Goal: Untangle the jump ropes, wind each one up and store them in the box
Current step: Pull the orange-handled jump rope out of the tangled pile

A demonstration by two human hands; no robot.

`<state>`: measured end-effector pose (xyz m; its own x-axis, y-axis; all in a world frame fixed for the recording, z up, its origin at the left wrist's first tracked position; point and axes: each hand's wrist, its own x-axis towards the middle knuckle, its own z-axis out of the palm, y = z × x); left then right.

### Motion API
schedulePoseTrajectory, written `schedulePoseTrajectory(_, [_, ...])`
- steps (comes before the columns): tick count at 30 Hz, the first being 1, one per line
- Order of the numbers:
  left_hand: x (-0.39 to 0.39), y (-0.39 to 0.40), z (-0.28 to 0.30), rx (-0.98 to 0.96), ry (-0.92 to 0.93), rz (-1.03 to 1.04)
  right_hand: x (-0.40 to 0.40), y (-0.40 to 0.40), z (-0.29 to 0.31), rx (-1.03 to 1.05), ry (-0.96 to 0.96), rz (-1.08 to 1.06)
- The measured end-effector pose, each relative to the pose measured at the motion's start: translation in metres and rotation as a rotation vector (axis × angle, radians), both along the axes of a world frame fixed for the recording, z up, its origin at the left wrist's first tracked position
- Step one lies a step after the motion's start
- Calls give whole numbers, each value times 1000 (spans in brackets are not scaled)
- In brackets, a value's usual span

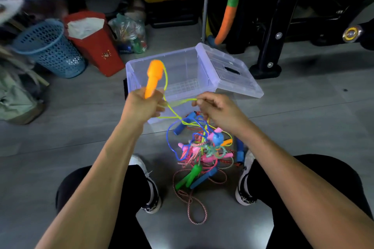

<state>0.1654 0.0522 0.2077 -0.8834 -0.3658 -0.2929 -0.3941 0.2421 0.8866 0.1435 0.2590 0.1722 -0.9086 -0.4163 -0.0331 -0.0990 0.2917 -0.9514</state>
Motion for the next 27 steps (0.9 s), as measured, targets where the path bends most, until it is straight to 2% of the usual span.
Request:
schedulePoseTrajectory(2, [3, 2, -6, -238, -70, -162, 0, -2, 12, -8, 53, -11])
schedulePoseTrajectory(4, [5, 10, -3, -296, -61, -252, 1, -5, 21, 7, 140, 5])
schedulePoseTrajectory(7, [8, 22, 11, -33, -85, -348, -3, -10, 24, 43, 200, -18])
schedulePoseTrajectory(10, [11, 28, 13, 159, 19, -391, -5, -13, 22, 85, 165, -39])
schedulePoseTrajectory(14, [10, 28, 16, 362, 154, -153, -9, -8, 10, 222, 151, 39])
schedulePoseTrajectory(17, [5, 19, 23, 610, 271, -24, -16, 8, -4, 332, 54, 120])
schedulePoseTrajectory(19, [1, 9, 26, 689, 325, 69, -16, 17, -14, 447, -11, 191])
schedulePoseTrajectory(21, [-2, 0, 22, 604, 287, 131, -17, 23, -23, 515, 10, 175])
schedulePoseTrajectory(23, [-1, -8, 16, 359, 140, 133, -18, 23, -22, 485, 69, 123])
schedulePoseTrajectory(25, [3, -16, 6, -65, -83, 13, -16, 18, -9, 400, 146, 74])
schedulePoseTrajectory(26, [5, -19, 1, -293, -159, -54, -13, 14, 1, 349, 190, 53])
schedulePoseTrajectory(27, [7, -21, -1, -432, -174, -103, -10, 10, 12, 302, 226, 35])
